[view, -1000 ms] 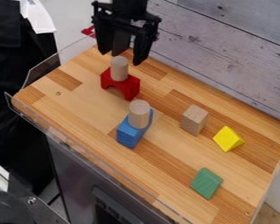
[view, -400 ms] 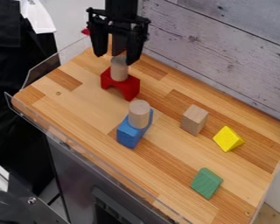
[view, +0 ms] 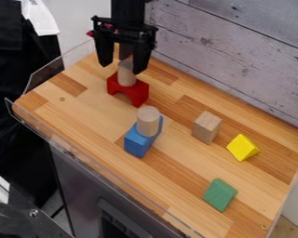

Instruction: Move the block from the red arch and put it on top of the cube

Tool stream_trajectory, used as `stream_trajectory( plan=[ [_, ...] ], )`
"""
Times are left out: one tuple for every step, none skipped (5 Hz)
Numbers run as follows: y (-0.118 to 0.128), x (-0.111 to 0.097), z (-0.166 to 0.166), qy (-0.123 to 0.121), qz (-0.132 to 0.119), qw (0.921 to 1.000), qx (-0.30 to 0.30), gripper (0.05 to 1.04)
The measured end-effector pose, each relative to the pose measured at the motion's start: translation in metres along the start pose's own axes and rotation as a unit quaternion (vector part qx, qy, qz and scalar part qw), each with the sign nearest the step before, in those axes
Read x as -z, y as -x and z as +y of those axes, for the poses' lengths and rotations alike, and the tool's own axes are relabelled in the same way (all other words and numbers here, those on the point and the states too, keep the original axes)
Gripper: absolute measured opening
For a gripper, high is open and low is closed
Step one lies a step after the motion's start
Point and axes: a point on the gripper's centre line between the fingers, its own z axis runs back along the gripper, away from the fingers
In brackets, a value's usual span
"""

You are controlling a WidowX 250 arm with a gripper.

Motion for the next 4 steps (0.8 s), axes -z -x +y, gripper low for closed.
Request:
stream_trajectory(
  plan=[
    [-0.0012,0.0073,-0.0005,0.007,0.009,0.9999,-0.002,0.999],
    [-0.0019,0.0073,-0.0016,0.010,0.007,0.9999,-0.003,0.999],
    [-0.0042,0.0069,-0.0014,0.010,0.000,0.9999,-0.010,0.967],
    [-0.0036,0.0073,-0.0003,0.006,0.001,0.9996,-0.027,0.682]
  ],
)
